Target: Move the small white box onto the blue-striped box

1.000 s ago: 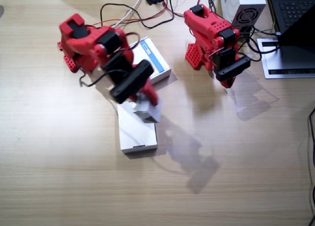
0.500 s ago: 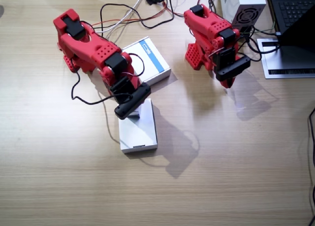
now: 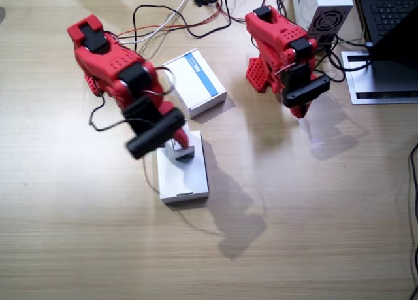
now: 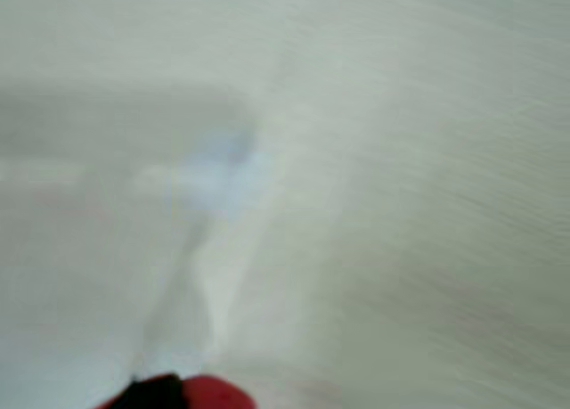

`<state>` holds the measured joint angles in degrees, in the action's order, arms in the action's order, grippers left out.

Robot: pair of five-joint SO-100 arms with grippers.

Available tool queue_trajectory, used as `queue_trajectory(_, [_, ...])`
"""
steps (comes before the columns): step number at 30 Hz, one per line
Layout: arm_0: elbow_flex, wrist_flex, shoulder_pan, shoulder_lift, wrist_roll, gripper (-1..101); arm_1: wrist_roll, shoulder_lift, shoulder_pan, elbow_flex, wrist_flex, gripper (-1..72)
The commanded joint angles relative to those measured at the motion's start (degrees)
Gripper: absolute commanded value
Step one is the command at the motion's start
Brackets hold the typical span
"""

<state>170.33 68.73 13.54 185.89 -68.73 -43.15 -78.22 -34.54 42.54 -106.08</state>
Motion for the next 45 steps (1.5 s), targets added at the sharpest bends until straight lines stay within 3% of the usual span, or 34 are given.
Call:
queue_trajectory(1, [-18.0,7.2,-15.1,1.5,12.9,0,-0.6,-13.3,14.9,6.0,-1.3,0.1])
queue_trajectory(3, [-34.2,9.6,-29.7,-3.0,25.1,0,-5.2,-21.6,25.2,18.5,-1.1,0.1])
queue_trajectory(6, [-67.6,15.9,-46.4,-35.3,41.2,0,-13.6,-41.0,38.1,52.1,9.0,0.1])
queue_trajectory(9, [-88.1,21.9,-59.3,-54.9,44.8,0,-23.1,-67.3,47.3,87.2,23.5,0.1])
queue_trajectory(11, [-100.9,27.2,-65.9,-70.1,47.1,0,-26.9,-86.1,52.1,100.0,25.7,0.1])
queue_trajectory(13, [-105.9,27.2,-68.9,-80.7,46.5,0,-27.7,-96.9,53.9,107.8,24.1,0.1])
queue_trajectory(14, [-107.1,27.2,-70.2,-85.2,45.7,6,-27.4,-101.4,54.2,111.3,24.0,0.1])
queue_trajectory(15, [-107.3,27.2,-71.7,-88.9,44.6,20,-27.8,-103.8,54.8,114.3,24.0,0.1])
queue_trajectory(16, [-107.1,27.2,-73.0,-91.9,44.4,29,-27.8,-103.9,55.2,115.8,24.3,0.1])
queue_trajectory(23, [-118.3,27.2,-71.8,-107.6,42.2,46,-27.0,-103.6,54.7,120.8,26.5,0.2])
queue_trajectory(40, [-130.3,27.3,-62.6,-132.5,35.2,44,-26.3,-103.5,53.3,120.9,26.3,0.2])
queue_trajectory(45, [-136.0,27.3,-64.2,-139.6,33.2,36,-26.1,-103.5,53.1,120.9,26.3,0.2])
